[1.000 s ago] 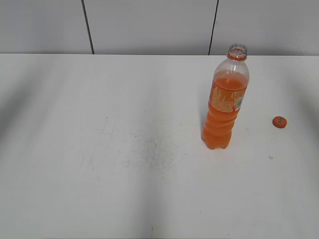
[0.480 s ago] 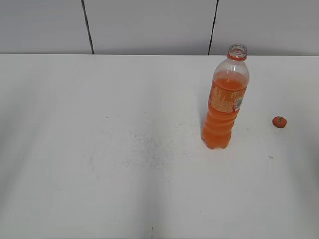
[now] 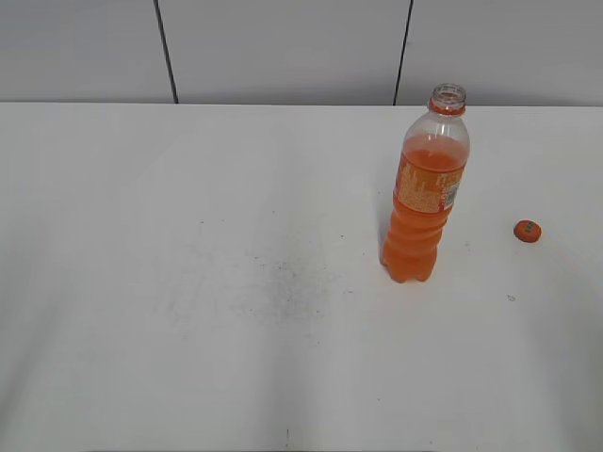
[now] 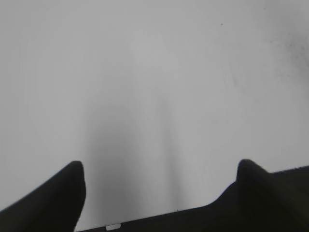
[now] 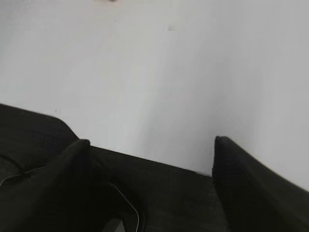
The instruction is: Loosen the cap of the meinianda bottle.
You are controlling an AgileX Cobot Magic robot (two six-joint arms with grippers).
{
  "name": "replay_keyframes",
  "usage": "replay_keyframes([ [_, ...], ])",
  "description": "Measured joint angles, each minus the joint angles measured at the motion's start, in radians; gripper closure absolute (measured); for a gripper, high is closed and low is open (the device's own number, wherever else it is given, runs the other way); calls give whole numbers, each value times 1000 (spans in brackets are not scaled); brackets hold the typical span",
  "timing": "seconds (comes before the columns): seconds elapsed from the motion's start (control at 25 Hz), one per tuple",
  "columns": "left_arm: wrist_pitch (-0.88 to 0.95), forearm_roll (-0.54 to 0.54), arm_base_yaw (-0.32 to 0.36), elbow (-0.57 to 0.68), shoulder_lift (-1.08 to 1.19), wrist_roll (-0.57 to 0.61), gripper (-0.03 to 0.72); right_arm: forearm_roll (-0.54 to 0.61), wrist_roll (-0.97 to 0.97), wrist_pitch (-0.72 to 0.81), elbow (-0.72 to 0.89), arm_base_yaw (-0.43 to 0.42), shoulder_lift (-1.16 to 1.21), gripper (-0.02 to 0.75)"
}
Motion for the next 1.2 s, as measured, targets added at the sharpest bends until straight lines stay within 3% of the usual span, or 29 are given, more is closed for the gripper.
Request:
replay_keyframes([
  [0.36,-22,-13,0,18,-318,0,116,-12,66,-11,65,0,-304,230],
  [0.52,-23,-15,0,19,-320,0,116,-20,82,-9,65,0,-436,239],
  [1.2,-24,-17,2,19,-322,-11,123,-20,93,-9,67,0,-457,244],
])
